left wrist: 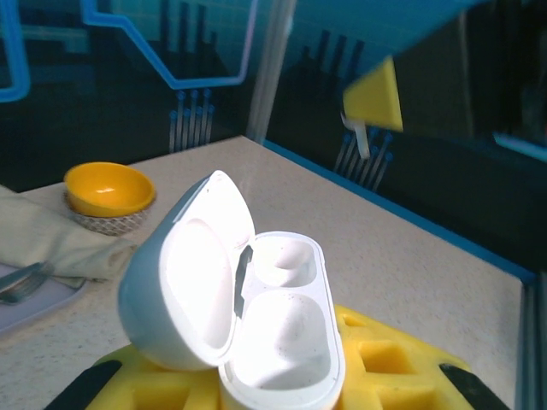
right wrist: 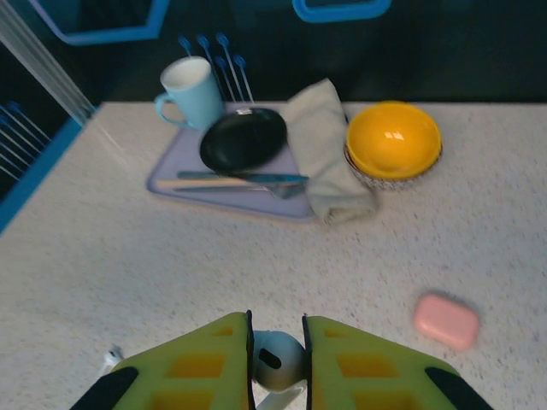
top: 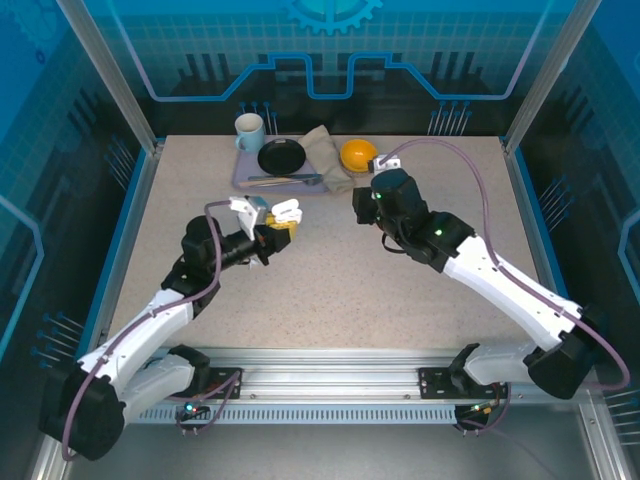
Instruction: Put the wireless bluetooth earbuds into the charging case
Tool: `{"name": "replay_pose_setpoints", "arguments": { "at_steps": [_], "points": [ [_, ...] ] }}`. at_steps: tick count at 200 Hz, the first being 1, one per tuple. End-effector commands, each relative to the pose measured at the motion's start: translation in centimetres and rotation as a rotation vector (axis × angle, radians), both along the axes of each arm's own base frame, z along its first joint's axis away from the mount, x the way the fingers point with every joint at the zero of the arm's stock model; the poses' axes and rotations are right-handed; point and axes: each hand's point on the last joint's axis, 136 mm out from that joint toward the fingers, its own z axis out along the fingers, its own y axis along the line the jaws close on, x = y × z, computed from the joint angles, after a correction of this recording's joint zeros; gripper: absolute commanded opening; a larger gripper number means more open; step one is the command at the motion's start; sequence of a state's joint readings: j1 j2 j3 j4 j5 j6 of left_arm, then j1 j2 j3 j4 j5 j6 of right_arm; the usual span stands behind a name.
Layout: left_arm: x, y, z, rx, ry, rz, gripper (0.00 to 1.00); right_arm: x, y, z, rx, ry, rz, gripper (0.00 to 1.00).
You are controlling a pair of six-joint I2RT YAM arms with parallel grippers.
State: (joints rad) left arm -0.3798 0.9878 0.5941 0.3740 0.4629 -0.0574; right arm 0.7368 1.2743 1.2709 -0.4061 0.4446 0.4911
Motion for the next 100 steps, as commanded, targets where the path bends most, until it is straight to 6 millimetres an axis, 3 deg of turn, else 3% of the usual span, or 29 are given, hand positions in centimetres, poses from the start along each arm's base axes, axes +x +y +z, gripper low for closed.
{"name": "replay_pose_setpoints", "arguments": {
  "at_steps": [1, 53, 100],
  "points": [
    [-1.1, -2.6, 1.5, 0.068, -0.082, -0.114, 0.0, -0.3, 0.7, 3.3, 0.034, -0.115, 0.085, 0.2],
    [0.3, -4.9, 2.7, 0.067, -0.13, -0.144, 0.0, -2.5, 2.8, 7.5, 0.071, -0.284, 0.269, 0.2],
    [1.0, -5.9, 4.4, 0.049, -0.169, -0.161, 0.0, -4.2, 4.2, 8.4, 0.066, -0.343, 0.389, 0.2]
  ]
}}
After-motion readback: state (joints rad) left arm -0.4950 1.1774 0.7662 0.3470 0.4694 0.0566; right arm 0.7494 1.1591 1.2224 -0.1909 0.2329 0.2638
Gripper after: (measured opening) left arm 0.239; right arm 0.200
